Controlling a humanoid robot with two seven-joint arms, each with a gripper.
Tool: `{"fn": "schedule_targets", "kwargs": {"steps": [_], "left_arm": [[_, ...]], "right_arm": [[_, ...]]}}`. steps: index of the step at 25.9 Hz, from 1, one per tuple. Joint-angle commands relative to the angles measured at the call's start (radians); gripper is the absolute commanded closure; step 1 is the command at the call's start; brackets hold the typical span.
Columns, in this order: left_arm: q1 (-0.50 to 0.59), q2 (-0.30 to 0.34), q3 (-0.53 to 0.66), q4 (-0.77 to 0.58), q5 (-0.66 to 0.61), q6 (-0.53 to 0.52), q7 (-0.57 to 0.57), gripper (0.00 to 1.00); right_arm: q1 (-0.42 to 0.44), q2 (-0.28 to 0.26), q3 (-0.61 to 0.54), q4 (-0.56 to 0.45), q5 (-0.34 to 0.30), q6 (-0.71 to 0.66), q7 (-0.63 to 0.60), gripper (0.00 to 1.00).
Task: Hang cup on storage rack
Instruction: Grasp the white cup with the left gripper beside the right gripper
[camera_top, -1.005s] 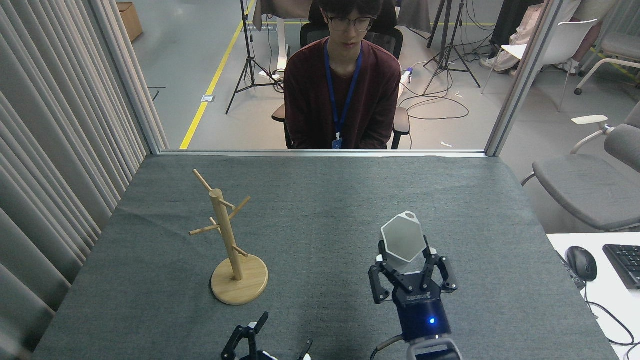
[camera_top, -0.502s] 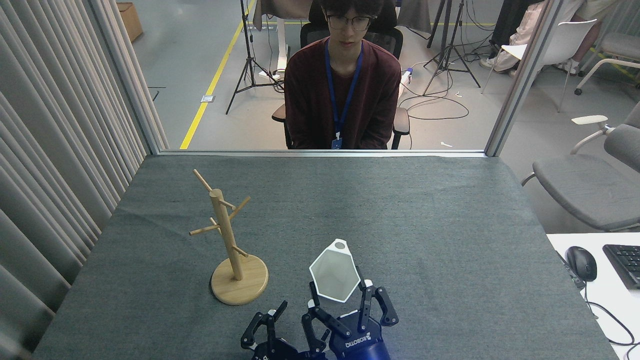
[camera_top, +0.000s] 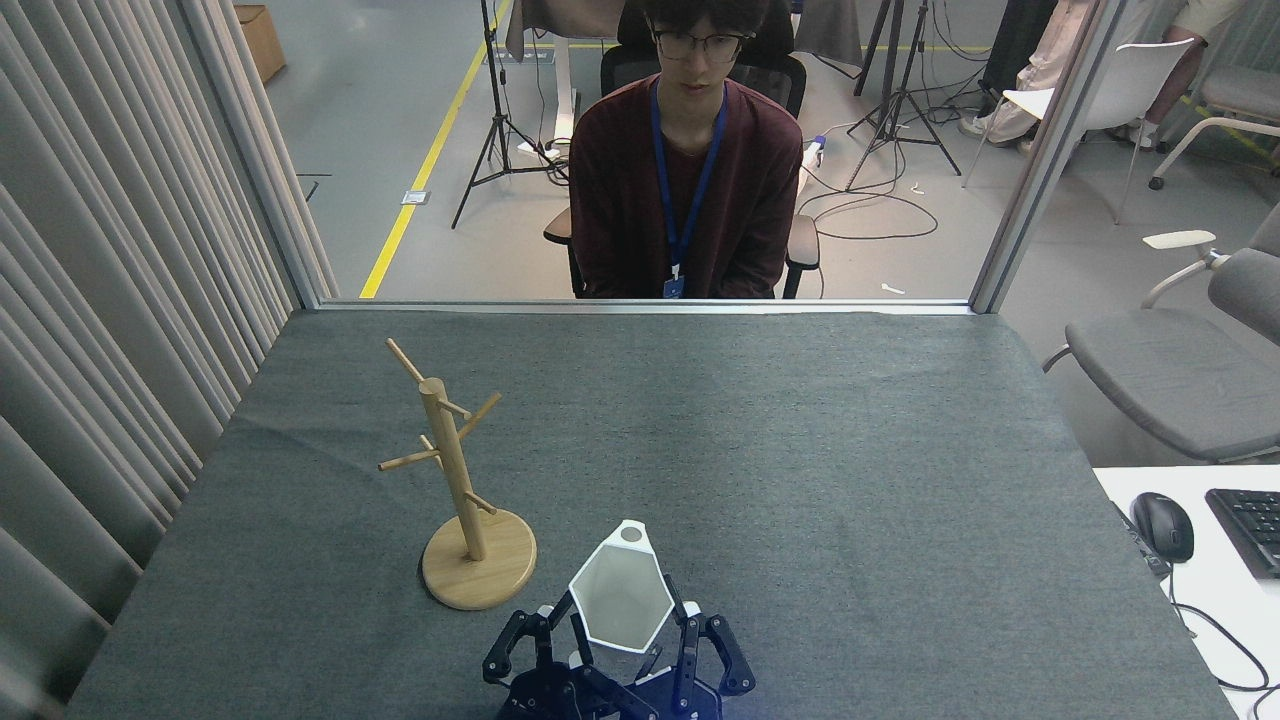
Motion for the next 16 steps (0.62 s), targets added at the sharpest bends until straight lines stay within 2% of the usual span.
{"fn": "schedule_targets", "kwargs": {"steps": [1, 8, 9, 10, 11, 13, 14, 15, 16], "left_arm": [[-0.006, -0.002, 0.000, -0.002, 0.002, -0.001, 0.002, 0.00], [-0.017, 0.000, 0.000, -0.003, 0.002, -0.003, 0.012, 0.00], [-0.017, 0.000, 0.000, -0.008, 0.002, -0.001, 0.012, 0.06], [-0.017, 0.003, 0.000, -0.013, 0.002, -0.001, 0.013, 0.19], [-0.017, 0.006, -0.002, -0.017, 0.002, -0.001, 0.013, 0.26], [-0.017, 0.011, -0.002, -0.025, 0.002, -0.003, 0.010, 0.51], [-0.017, 0.011, -0.002, -0.025, 0.002, -0.003, 0.009, 0.58], [-0.018, 0.011, -0.002, -0.025, 0.002, -0.003, 0.009, 0.60], [-0.021, 0.011, -0.002, -0.025, 0.002, -0.003, 0.009, 0.61]], "right_arm": [[0.011, -0.004, 0.013, 0.001, 0.001, 0.002, -0.004, 0.42], [0.017, -0.004, 0.033, 0.023, 0.039, 0.002, -0.005, 0.43], [0.017, -0.006, 0.034, 0.024, 0.039, 0.002, -0.005, 0.42], [0.017, -0.004, 0.034, 0.026, 0.039, 0.002, -0.005, 0.43], [0.017, -0.006, 0.033, 0.026, 0.039, 0.002, -0.005, 0.42], [0.017, -0.006, 0.033, 0.026, 0.039, 0.002, -0.005, 0.42], [0.017, -0.006, 0.033, 0.026, 0.039, 0.002, -0.005, 0.42], [0.017, -0.004, 0.031, 0.026, 0.039, 0.002, -0.007, 0.37], [0.017, -0.006, 0.031, 0.026, 0.039, 0.002, -0.007, 0.27]]}}
